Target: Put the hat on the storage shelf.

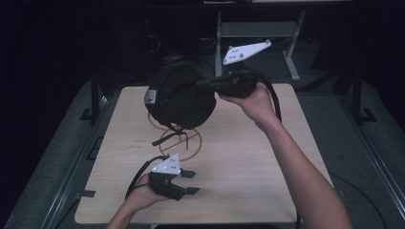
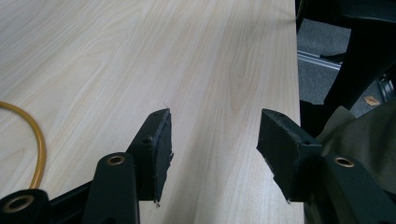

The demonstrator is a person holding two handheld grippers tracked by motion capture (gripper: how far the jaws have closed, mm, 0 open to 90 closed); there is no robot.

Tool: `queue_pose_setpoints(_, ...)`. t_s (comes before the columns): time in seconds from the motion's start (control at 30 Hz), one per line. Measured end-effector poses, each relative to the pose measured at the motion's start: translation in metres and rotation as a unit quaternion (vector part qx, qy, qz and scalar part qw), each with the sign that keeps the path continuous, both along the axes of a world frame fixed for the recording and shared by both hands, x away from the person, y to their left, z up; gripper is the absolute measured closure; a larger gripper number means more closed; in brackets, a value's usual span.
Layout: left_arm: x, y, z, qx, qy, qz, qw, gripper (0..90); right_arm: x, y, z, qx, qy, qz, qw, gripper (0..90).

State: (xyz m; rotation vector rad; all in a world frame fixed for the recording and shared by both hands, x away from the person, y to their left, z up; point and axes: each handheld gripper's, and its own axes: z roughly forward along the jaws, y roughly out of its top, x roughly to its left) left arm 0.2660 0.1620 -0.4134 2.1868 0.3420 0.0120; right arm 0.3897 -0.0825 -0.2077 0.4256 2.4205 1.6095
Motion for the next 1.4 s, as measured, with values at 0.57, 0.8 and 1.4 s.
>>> queue_pose_setpoints(0.57, -0.002, -0.004, -0.003, 0.005, -0.005, -0.015, 0.9999, 45.0, 0.035, 0.063, -0.019, -0.017, 0.035, -0.034, 0.9987, 71.9)
queue_pose_setpoints(0.8, -0.003, -0.004, -0.003, 0.0, -0.011, -0.007, 0.9999, 43.6, 0.033, 0.053, -0.023, -0.009, 0.057, -0.038, 0.9976, 51.2)
queue_pose_setpoints(1.4, 0.003, 0.005, -0.003, 0.003, -0.044, 0.035, 0.9984, 35.3, 0.021, -0.007, -0.053, 0.013, 0.087, -0.058, 0.9944, 37.8)
